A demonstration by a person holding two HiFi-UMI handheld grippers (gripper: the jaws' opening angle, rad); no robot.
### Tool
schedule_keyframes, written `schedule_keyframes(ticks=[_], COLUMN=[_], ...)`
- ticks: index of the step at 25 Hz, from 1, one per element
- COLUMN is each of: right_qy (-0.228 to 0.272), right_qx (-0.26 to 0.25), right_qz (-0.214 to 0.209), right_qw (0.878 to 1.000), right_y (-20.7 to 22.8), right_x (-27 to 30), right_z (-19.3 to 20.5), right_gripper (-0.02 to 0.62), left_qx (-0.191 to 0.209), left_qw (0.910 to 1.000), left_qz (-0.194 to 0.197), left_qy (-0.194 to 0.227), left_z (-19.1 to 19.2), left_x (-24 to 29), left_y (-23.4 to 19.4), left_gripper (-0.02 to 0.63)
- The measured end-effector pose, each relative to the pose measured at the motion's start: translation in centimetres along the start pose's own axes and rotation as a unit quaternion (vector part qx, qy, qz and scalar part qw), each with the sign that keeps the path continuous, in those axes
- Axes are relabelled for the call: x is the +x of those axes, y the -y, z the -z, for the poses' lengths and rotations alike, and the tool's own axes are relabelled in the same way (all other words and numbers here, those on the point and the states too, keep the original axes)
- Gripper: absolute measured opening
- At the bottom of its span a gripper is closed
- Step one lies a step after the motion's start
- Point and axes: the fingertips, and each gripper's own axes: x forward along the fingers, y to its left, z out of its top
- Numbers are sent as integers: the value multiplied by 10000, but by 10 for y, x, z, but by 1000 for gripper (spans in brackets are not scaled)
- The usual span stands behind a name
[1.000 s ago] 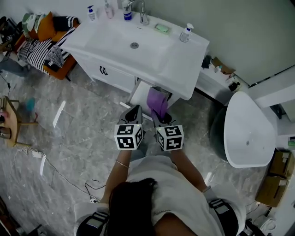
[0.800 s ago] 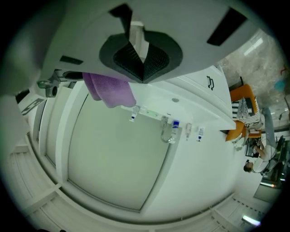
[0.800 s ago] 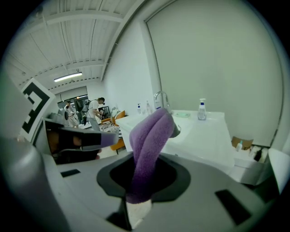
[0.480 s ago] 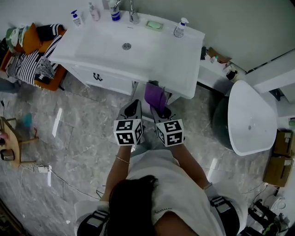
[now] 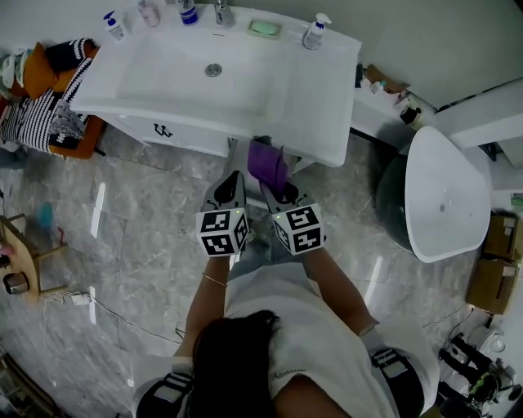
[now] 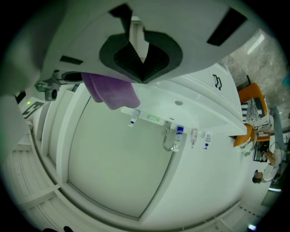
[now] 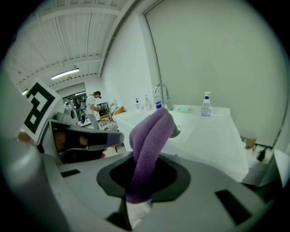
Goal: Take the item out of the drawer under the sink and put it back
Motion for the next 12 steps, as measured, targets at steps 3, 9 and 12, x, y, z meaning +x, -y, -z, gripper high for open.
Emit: schedule_keyframes(ticks=[3,9,12], right_qy=[-20,-183,-305], right_qx=[-78,-131,-115], right_qz=[-99,-286,-394], right_qw=[9999,9993,9987], right_y=[3,12,15], right_x=[4,13,19], right_z=[0,9,15], right_gripper=[87,87,87], left_qx=[-7,-31,-116], left_qw=[10000,9997,9991], left_qz=[-69,-222,-352], left_qy=[37,-85,-217], left_z=[-1,11,22], left_x=[7,16,19], left_y=[-1,-4,-10], left_gripper=[4,5,5])
